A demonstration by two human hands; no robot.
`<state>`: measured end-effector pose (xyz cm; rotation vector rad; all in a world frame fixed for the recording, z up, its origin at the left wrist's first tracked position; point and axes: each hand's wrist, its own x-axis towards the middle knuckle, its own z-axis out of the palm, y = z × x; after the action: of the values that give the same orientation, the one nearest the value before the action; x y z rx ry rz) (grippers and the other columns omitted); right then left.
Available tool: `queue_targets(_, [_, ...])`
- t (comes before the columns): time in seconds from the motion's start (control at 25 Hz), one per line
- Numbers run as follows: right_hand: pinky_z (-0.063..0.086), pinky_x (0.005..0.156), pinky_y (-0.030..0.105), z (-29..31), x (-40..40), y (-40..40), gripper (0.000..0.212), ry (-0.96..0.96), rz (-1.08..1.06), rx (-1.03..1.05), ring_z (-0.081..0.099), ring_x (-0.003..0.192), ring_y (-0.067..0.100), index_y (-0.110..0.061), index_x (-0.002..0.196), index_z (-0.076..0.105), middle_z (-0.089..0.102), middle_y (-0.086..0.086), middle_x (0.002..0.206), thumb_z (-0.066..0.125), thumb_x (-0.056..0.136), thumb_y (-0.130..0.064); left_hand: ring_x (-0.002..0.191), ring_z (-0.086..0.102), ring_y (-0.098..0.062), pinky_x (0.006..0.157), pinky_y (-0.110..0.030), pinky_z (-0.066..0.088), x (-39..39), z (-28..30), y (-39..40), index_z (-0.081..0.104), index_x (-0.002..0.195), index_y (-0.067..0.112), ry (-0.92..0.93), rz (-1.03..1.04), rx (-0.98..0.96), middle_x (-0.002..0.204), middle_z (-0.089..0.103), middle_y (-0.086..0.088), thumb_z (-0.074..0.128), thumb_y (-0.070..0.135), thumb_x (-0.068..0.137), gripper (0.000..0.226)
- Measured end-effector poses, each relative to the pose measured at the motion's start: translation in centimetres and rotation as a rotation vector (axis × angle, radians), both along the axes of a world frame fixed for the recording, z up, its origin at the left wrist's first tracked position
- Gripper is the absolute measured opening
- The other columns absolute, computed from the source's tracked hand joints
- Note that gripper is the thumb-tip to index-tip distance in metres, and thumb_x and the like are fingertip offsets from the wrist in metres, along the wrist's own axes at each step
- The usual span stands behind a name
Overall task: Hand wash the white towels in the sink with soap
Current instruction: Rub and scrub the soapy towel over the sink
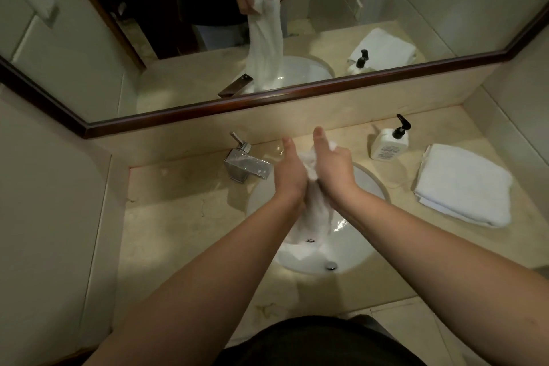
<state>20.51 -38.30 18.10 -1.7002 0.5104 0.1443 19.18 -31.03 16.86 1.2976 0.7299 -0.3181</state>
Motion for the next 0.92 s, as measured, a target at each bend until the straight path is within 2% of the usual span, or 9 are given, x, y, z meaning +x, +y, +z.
queue_targets(0.08, [0.047, 0.069, 0.033, -1.3, -0.8, -1.0, 0.054, 0.023, 0.057, -0.053, 0.061, 0.065, 0.020, -0.011, 0.068, 0.059, 0.062, 0.004, 0.065, 0.051, 0.094, -0.057, 0.094, 0.067, -0.024, 0.086, -0.033, 0.050, 0.1, -0.7, 0.9, 0.066, 0.092, 0.014, 0.028, 0.026, 0.090, 0.091, 0.072, -0.004, 0.030, 0.074, 0.094, 0.071])
queue_targets(0.2, [0.045, 0.067, 0.031, -3.2, -1.3, -3.9, 0.062, 0.115, 0.053, -0.166, 0.060, 0.071, 0.019, 0.000, 0.092, 0.068, 0.067, 0.010, 0.084, 0.045, 0.097, -0.057, 0.106, 0.061, -0.031, 0.075, -0.030, 0.040, -0.6, -2.8, 2.2, 0.057, 0.132, 0.008, 0.072, -0.040, 0.299, 0.120, 0.065, -0.014, 0.024, 0.060, 0.102, 0.068])
queue_targets(0.36, [0.037, 0.059, 0.030, -5.8, -1.6, -6.7, 0.064, 0.255, 0.221, -0.351, 0.056, 0.072, 0.022, 0.003, 0.093, 0.066, 0.063, 0.013, 0.088, 0.038, 0.100, -0.054, 0.074, 0.052, -0.018, 0.064, -0.031, 0.039, -1.1, -6.5, 3.9, 0.058, 0.110, 0.005, 0.244, -0.119, 0.259, 0.089, 0.060, -0.004, 0.027, 0.075, 0.094, 0.077])
queue_targets(0.44, [0.040, 0.063, 0.031, -7.3, -1.4, -7.7, 0.058, 0.290, 0.273, -0.352, 0.061, 0.079, 0.027, 0.002, 0.091, 0.065, 0.065, 0.014, 0.088, 0.051, 0.096, -0.053, 0.088, 0.056, -0.020, 0.071, -0.030, 0.042, -1.0, -8.3, 4.2, 0.056, 0.129, 0.006, 0.269, -0.270, 0.278, 0.114, 0.062, -0.006, 0.033, 0.078, 0.090, 0.085])
queue_targets(0.52, [0.039, 0.055, 0.028, -8.4, -1.1, -8.4, 0.042, 0.350, 0.327, -0.312, 0.058, 0.069, 0.020, -0.007, 0.082, 0.058, 0.059, 0.005, 0.078, 0.071, 0.086, -0.047, 0.110, 0.056, -0.024, 0.089, -0.032, 0.044, -0.8, -10.0, 4.3, 0.047, 0.143, 0.007, 0.260, -0.359, 0.267, 0.136, 0.055, -0.006, 0.053, 0.075, 0.085, 0.089])
queue_targets(0.6, [0.034, 0.049, 0.021, -9.4, -0.7, -8.9, 0.038, 0.384, 0.404, -0.299, 0.047, 0.064, 0.011, -0.013, 0.079, 0.048, 0.046, -0.003, 0.073, 0.082, 0.080, -0.031, 0.115, 0.056, -0.024, 0.094, -0.032, 0.046, -0.5, -11.5, 4.6, 0.044, 0.143, 0.008, 0.246, -0.463, 0.238, 0.137, 0.054, -0.006, 0.078, 0.060, 0.076, 0.092])
queue_targets(0.72, [0.038, 0.046, 0.011, -11.8, 1.1, -10.3, 0.028, 0.366, 0.445, -0.338, 0.049, 0.068, 0.014, 0.010, 0.101, 0.057, 0.047, 0.002, 0.078, 0.075, 0.081, 0.001, 0.121, 0.053, -0.028, 0.093, -0.033, 0.046, 0.3, -14.9, 4.6, 0.040, 0.145, 0.005, 0.281, -0.594, 0.327, 0.137, 0.053, -0.012, 0.087, 0.019, 0.075, 0.086])
queue_targets(0.8, [0.038, 0.048, 0.020, -13.9, 2.4, -11.1, 0.024, 0.381, 0.512, -0.442, 0.052, 0.072, 0.020, 0.006, 0.097, 0.058, 0.052, 0.006, 0.081, 0.074, 0.082, -0.004, 0.121, 0.053, -0.032, 0.095, -0.037, 0.049, 1.0, -17.3, 4.4, 0.041, 0.142, 0.004, 0.305, -0.611, 0.373, 0.137, 0.052, -0.012, 0.081, 0.003, 0.076, 0.077])
queue_targets(0.92, [0.038, 0.055, 0.029, -17.6, 4.6, -12.2, 0.020, 0.431, 0.599, -0.544, 0.054, 0.082, 0.025, -0.003, 0.094, 0.059, 0.054, 0.007, 0.080, 0.072, 0.086, -0.016, 0.121, 0.054, -0.035, 0.093, -0.036, 0.049, 2.3, -20.5, 3.5, 0.043, 0.136, 0.000, 0.356, -0.645, 0.519, 0.133, 0.053, -0.015, 0.078, 0.005, 0.080, 0.066])
